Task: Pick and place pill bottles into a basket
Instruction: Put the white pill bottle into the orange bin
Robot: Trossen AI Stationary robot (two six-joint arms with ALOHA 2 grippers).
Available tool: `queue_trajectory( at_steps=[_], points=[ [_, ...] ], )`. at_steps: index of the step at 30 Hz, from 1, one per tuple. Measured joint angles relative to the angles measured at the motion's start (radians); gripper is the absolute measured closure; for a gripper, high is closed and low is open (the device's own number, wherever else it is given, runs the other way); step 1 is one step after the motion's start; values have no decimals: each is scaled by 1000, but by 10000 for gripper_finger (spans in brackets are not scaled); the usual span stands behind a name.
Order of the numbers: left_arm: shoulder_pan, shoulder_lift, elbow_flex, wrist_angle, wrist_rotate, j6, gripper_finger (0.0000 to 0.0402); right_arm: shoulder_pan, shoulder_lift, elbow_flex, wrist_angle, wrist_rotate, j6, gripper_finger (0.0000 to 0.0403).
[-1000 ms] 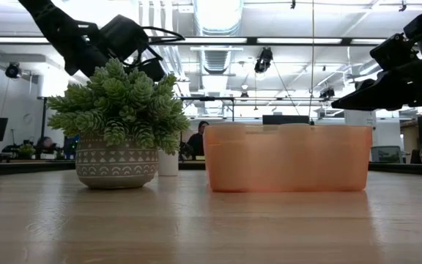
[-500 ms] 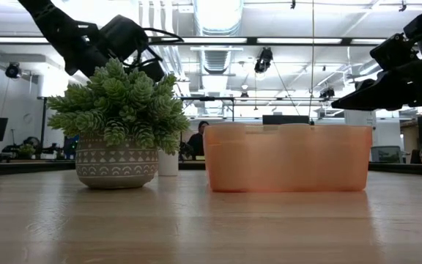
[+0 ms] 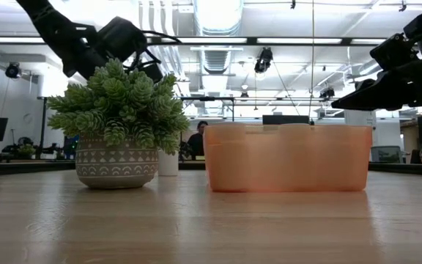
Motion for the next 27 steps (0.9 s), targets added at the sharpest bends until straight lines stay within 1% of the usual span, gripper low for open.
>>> queue_trajectory(
  at_steps=[8, 12, 19, 27],
  points=[
    [0, 16, -8, 3, 0, -1, 98, 0, 0, 0, 0, 0, 1, 195],
    [0, 51, -8, 31, 0, -1, 98, 0, 0, 0, 1, 0, 2, 195],
    [5, 118, 28, 37, 2, 7, 97, 0, 0, 0, 0, -2, 1, 195],
    [9, 103, 29, 27, 1, 3, 97, 0, 0, 0, 0, -1, 0, 195]
  ],
)
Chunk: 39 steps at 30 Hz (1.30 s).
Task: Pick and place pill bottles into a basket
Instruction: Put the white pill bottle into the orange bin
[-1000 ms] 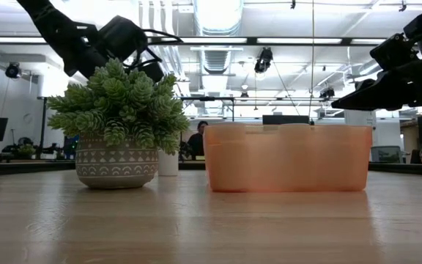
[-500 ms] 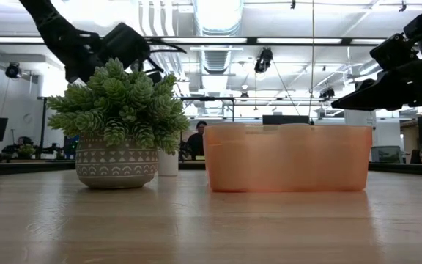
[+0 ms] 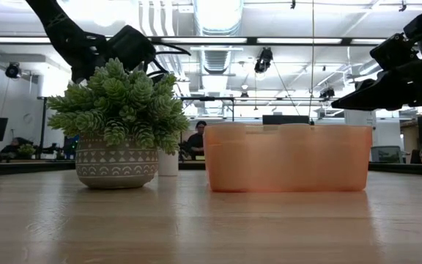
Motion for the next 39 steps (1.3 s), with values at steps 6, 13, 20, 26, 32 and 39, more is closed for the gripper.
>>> queue_trajectory(
  at_steps=[6, 13, 20, 26, 32, 39],
  points=[
    [0, -1, 0, -1, 0, -2, 103, 0, 0, 0, 0, 1, 2, 195],
    [0, -1, 0, -2, 0, -2, 156, 0, 0, 0, 0, 1, 0, 195],
    [0, -1, 0, -4, 0, 4, 237, 0, 0, 0, 0, 1, 1, 195],
    [0, -4, 14, -9, 11, 24, 261, 0, 0, 0, 0, 1, 0, 195],
    [-6, -33, 35, -8, 76, 23, 261, 1, 1, 0, 0, 1, 2, 195],
    [-47, -56, 68, -64, 86, 23, 261, 0, 0, 0, 0, 2, 0, 195]
  ],
)
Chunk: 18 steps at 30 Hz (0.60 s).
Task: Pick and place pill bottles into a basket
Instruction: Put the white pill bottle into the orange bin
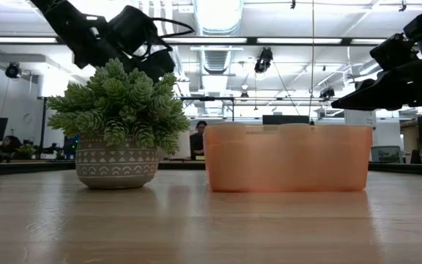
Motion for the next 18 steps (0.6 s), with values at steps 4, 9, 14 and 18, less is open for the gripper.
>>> queue_trajectory(
  at_steps=[4, 9, 14, 18],
  points=[
    [-24, -5, 37, -39, -2, -1, 261, 0, 0, 0, 0, 0, 1, 195],
    [-62, -6, 94, -89, -12, -8, 261, 0, 0, 0, 0, 0, 0, 195],
    [-102, -6, 151, -155, -44, -29, 261, 0, 1, 0, 0, 0, 0, 195],
    [-141, -6, 184, -185, -86, -30, 261, 0, 0, 0, 0, 0, 0, 195]
  ],
)
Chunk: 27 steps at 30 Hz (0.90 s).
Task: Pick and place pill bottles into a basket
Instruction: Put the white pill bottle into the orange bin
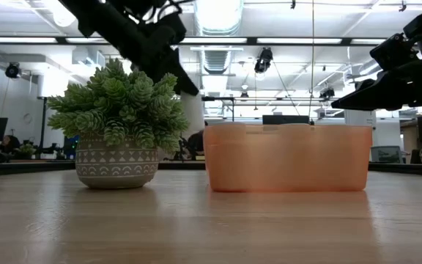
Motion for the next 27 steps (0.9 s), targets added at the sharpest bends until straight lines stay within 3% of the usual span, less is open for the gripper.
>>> queue_trajectory(
  at_steps=[10, 27],
  points=[
    [-81, 0, 95, -107, -85, -49, 261, 0, 0, 0, 0, 0, 2, 195],
    [-166, 0, 160, -105, -124, -76, 261, 0, 0, 0, 0, 0, 2, 195]
  ],
)
